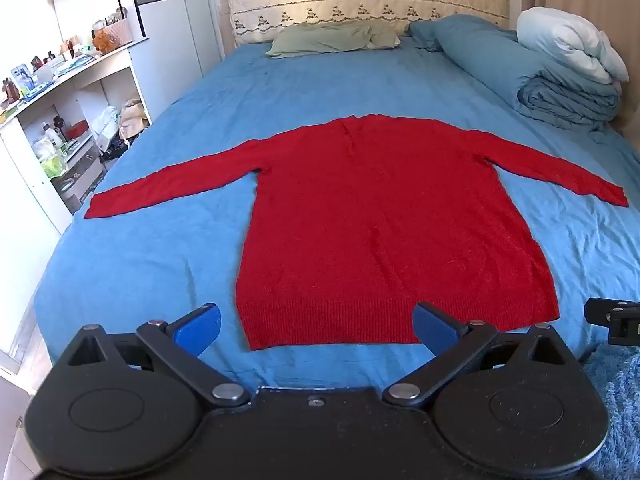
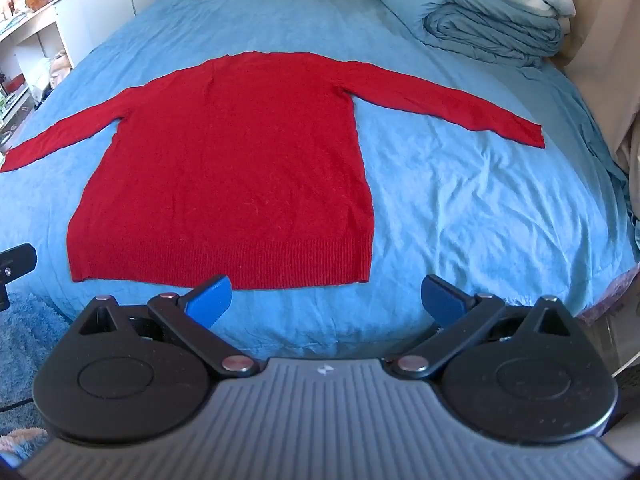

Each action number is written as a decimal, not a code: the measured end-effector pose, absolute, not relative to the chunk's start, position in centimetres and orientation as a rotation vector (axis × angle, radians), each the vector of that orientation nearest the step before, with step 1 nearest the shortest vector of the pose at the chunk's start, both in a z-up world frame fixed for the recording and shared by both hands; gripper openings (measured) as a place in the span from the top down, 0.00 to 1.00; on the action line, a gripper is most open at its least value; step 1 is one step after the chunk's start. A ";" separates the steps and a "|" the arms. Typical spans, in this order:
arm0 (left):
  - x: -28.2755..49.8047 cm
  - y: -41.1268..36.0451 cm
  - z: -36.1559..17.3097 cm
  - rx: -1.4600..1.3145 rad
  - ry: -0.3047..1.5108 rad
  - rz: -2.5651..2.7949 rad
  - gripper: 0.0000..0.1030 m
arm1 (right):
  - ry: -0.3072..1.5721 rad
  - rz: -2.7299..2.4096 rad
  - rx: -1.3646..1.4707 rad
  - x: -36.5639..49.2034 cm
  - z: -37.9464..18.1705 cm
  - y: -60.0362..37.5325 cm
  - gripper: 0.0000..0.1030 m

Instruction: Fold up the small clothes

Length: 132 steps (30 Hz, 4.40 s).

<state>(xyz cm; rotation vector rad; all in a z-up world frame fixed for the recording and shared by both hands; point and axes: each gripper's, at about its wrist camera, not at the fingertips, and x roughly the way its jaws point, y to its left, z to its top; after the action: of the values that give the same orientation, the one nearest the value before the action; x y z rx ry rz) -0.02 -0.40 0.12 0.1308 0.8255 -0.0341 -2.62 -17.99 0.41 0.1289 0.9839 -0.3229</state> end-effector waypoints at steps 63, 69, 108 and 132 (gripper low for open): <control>-0.1 -0.2 0.4 0.116 0.817 -0.021 0.00 | 0.972 -0.313 0.120 -2.3 1.1 -17.5 0.00; -0.2 -0.2 0.4 0.117 0.817 -0.021 0.00 | 0.970 -0.314 0.121 -2.5 1.1 -17.5 0.00; 28.1 -18.0 1.1 0.163 0.656 -0.318 0.00 | 0.721 -0.705 0.254 11.6 0.1 -43.2 0.00; 43.3 -26.0 -15.2 0.194 0.893 -0.331 0.00 | 0.595 -0.956 0.588 14.1 -17.4 -59.7 0.00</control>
<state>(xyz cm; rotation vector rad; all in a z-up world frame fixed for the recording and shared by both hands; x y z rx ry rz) 43.32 -25.98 -15.20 0.1940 0.8932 -0.3307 14.08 -59.73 -17.43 0.5876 0.5953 -0.9556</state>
